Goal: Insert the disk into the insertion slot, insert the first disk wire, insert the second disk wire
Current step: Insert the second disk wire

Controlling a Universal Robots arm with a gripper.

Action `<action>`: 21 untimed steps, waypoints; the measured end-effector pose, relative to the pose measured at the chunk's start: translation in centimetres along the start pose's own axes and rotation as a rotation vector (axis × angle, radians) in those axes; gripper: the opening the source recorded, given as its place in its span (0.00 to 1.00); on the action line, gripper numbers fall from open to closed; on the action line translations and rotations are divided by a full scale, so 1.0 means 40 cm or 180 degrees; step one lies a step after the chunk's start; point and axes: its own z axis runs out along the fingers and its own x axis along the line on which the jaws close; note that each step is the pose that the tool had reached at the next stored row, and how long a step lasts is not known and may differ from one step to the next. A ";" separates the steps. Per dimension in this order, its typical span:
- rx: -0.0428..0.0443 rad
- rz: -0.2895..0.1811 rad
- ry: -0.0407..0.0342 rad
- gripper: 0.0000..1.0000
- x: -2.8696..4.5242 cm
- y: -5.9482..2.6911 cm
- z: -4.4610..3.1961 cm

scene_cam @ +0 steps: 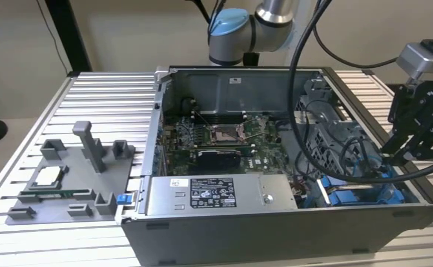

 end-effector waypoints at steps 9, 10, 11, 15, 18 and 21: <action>-0.0095 0.0002 -0.0024 1.00 -0.002 -0.023 0.013; -0.0109 0.0001 -0.0036 1.00 -0.002 -0.023 0.014; -0.0118 0.0000 -0.0050 1.00 -0.001 -0.023 0.014; -0.0137 -0.0002 -0.0095 1.00 0.000 -0.023 0.017; -0.0142 -0.0005 -0.0129 1.00 0.002 -0.024 0.018; -0.0144 -0.0005 -0.0148 0.00 0.005 -0.024 0.019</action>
